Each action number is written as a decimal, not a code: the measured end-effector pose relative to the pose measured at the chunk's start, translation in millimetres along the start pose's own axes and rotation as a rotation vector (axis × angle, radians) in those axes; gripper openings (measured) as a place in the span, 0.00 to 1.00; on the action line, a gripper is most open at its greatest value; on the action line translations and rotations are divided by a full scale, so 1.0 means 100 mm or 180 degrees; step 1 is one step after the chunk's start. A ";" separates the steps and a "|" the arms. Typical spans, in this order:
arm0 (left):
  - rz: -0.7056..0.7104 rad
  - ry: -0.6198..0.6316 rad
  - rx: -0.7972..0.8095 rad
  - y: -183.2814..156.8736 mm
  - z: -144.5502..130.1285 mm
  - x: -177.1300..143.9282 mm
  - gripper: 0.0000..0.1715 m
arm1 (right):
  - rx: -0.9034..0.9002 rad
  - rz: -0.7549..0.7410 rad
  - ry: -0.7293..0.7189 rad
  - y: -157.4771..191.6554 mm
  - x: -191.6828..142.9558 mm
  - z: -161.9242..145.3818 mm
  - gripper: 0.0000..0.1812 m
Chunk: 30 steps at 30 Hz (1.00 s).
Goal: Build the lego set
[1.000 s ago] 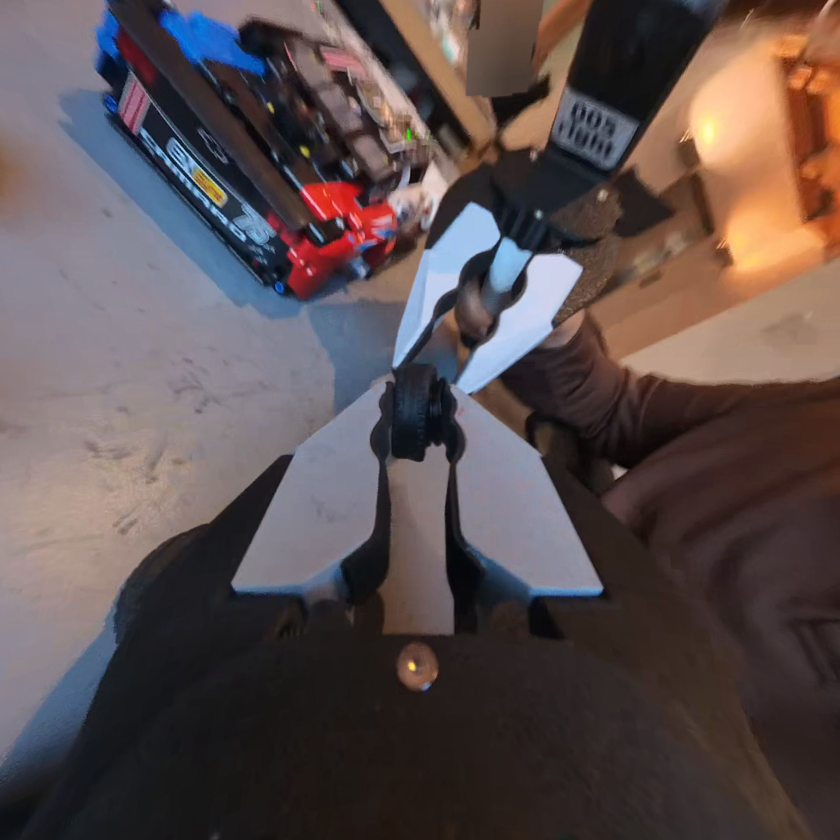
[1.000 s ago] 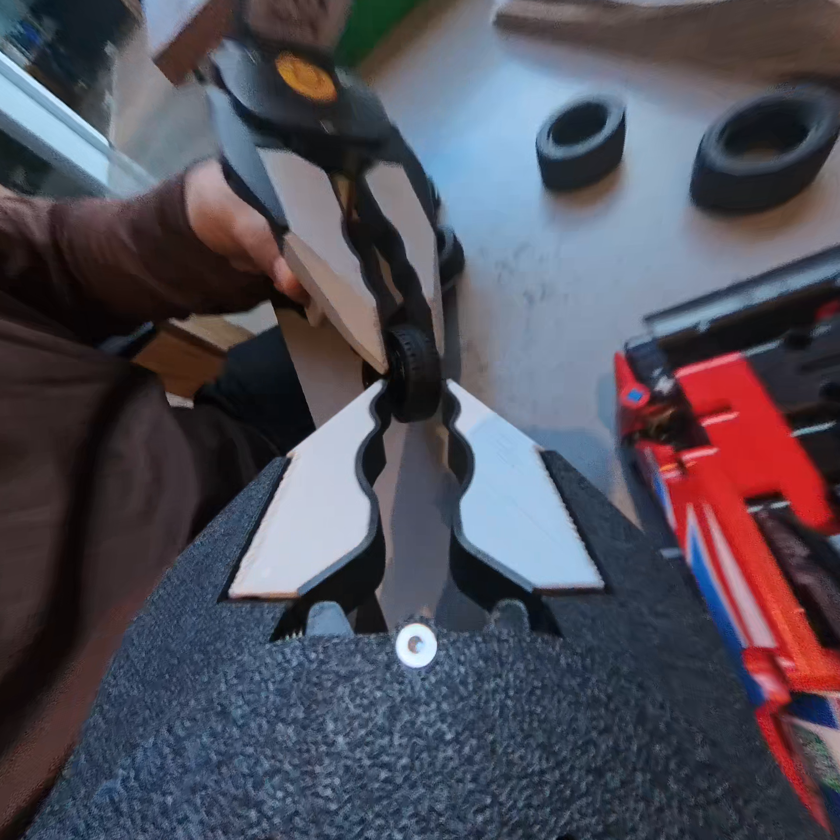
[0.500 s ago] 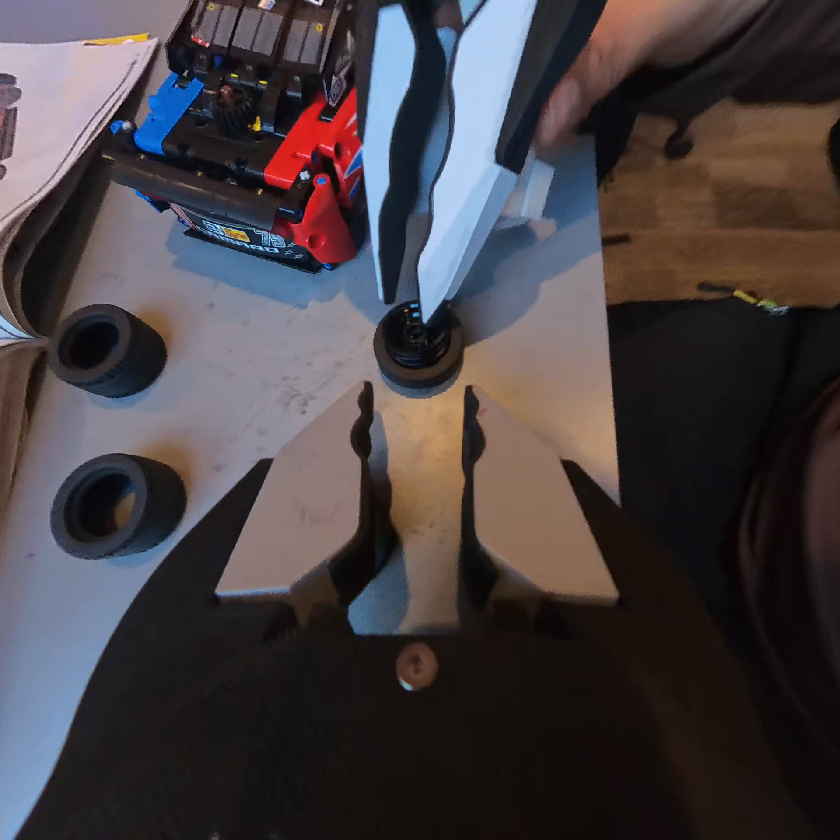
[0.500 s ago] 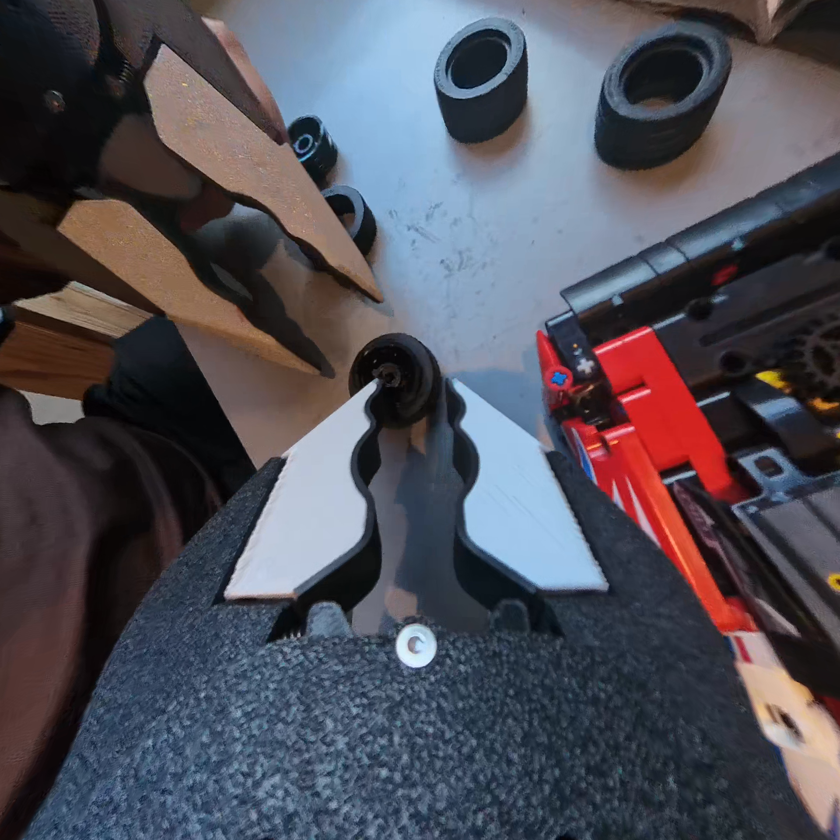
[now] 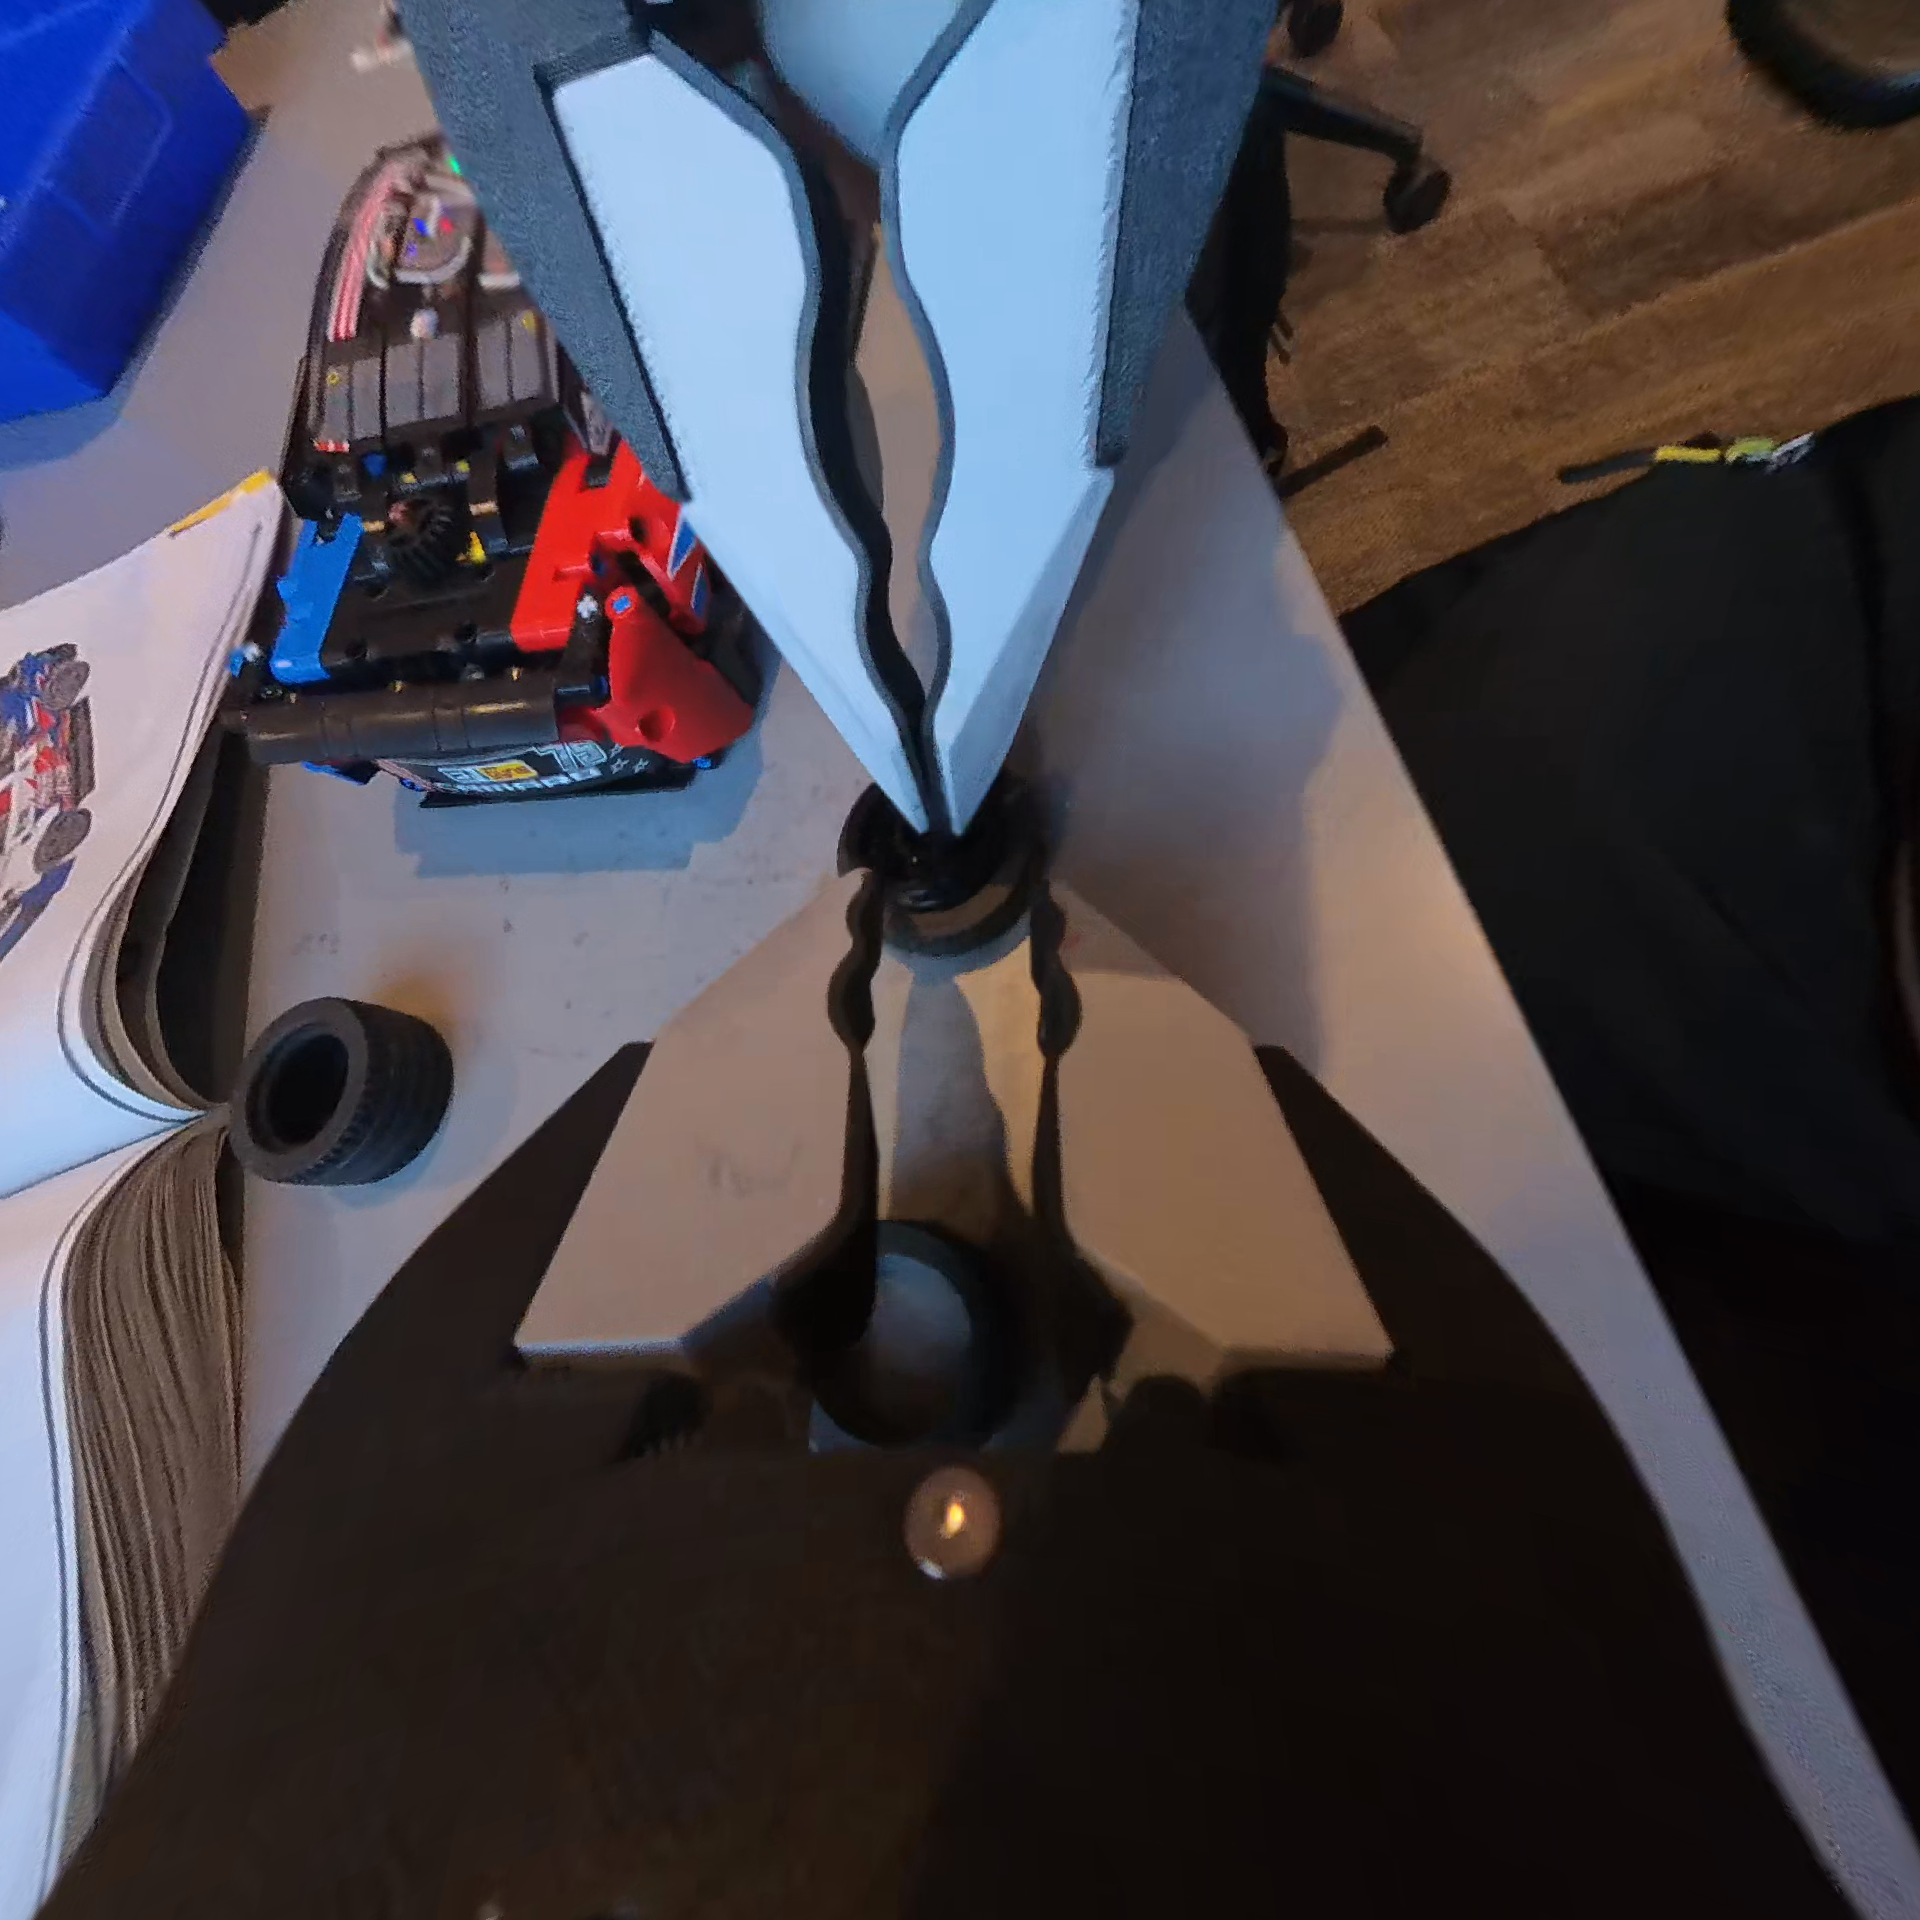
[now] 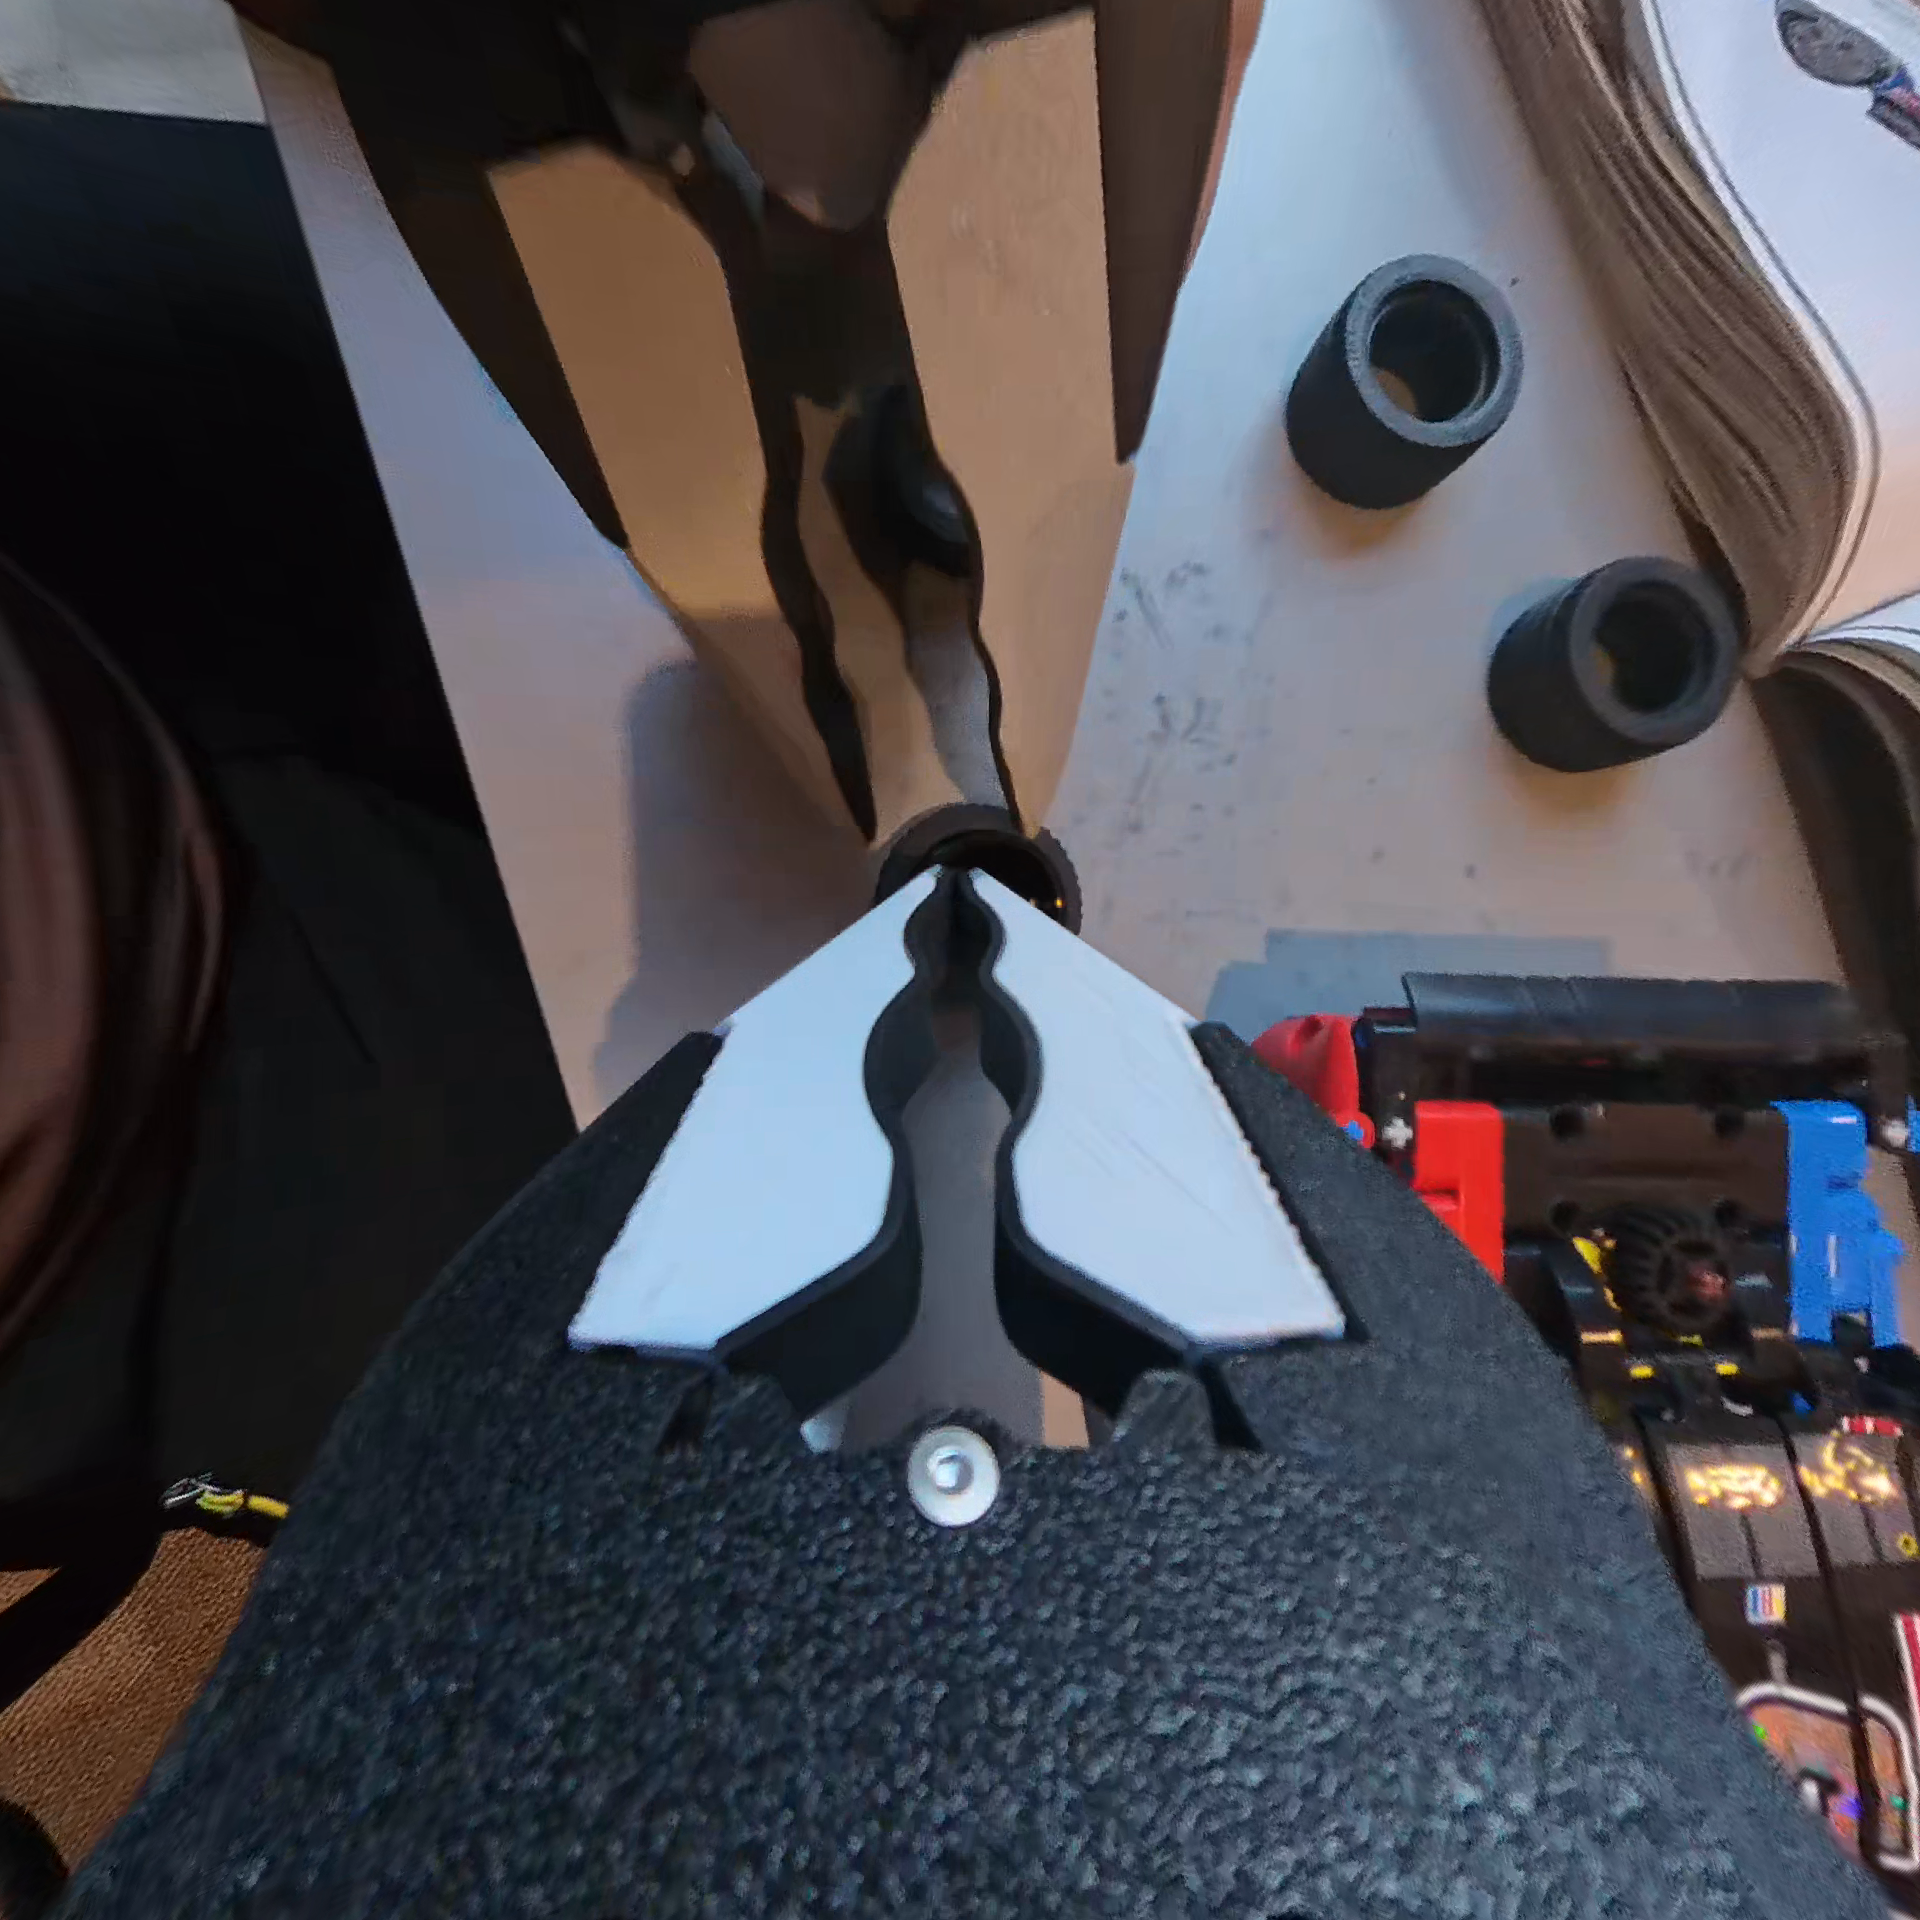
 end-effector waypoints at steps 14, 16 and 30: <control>-0.0124 -0.0030 0.0572 -0.02 -0.05 0.02 0.17 | 0.0290 0.0324 0.0316 -0.06 0.05 -0.02 0.00; -0.0084 0.0029 0.0629 0.01 -0.07 0.02 0.12 | 0.0250 0.0330 0.0347 -0.06 0.05 -0.01 0.00; -0.0079 -0.0022 0.0547 -0.01 -0.12 0.02 0.09 | 0.0243 0.0551 0.0996 -0.07 0.10 0.04 0.00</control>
Point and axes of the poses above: each gripper's, where its closed fingertips meet, x out along the fingers, z out of its top, y = z × x across the jaws, the point moved 4 cm from there along -x, back along the fingers, and after that the axes turned 15 degrees about -y, right-handed, at the moved point
